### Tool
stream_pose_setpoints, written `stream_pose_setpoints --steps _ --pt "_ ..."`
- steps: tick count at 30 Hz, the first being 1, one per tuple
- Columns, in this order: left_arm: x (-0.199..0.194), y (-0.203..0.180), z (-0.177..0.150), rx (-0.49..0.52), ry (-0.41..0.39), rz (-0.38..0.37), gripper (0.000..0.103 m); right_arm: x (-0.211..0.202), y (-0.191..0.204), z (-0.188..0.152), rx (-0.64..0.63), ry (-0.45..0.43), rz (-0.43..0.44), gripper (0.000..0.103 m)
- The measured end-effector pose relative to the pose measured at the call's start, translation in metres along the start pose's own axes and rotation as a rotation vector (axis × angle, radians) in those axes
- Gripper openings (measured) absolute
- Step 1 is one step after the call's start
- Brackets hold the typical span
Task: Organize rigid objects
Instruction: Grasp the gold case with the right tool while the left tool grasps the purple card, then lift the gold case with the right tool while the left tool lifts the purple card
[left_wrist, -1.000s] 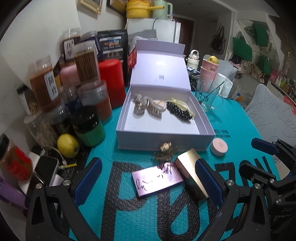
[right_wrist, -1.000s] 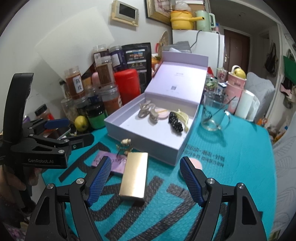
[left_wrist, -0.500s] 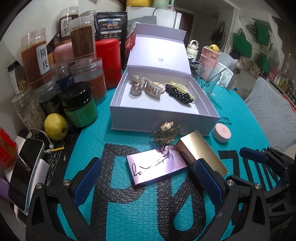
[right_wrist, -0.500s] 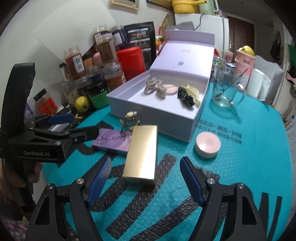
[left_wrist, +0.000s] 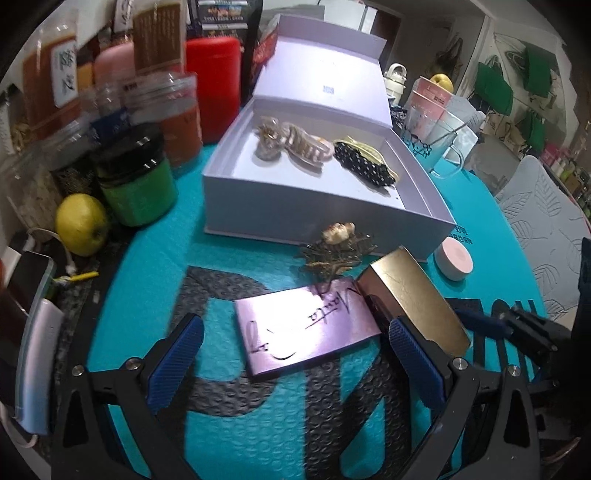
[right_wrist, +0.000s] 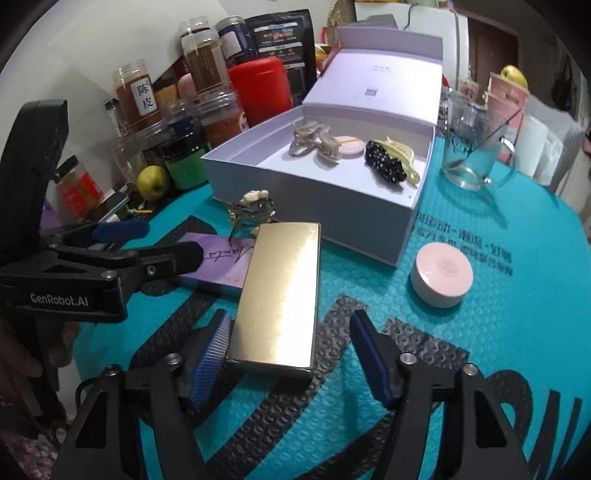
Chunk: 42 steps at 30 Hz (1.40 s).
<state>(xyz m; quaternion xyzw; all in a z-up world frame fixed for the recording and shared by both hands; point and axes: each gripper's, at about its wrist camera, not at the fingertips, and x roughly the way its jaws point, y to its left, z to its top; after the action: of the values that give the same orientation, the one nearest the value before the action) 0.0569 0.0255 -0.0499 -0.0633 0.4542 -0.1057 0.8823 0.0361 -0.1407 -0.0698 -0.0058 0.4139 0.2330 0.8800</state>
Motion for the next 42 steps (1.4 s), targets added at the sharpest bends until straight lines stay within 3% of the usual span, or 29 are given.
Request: stream_pose_setpoints --steps 1,9,23,33,42 --pt "0.004 -0.001 0.001 -0.005 0.01 -0.007 0.102 0.001 -0.002 0.0 0.011 0.007 0.006 0.046" --pt "0.029 -0.006 0.002 -0.064 0.09 -0.049 0.102 -0.008 -0.022 -0.005 0.044 0.005 -0.035 0.046" --pt "0.051 -0.035 0.005 0.082 0.098 0.175 0.102 -0.016 -0.035 -0.01 0.086 0.0 -0.048 0.046" --pt "0.053 -0.034 0.007 0.07 0.096 0.183 0.102 -0.018 -0.036 -0.013 0.086 -0.008 -0.058 0.046" --pt "0.036 -0.035 -0.012 0.106 0.064 0.159 0.098 -0.025 -0.033 -0.017 0.079 -0.016 -0.077 0.046"
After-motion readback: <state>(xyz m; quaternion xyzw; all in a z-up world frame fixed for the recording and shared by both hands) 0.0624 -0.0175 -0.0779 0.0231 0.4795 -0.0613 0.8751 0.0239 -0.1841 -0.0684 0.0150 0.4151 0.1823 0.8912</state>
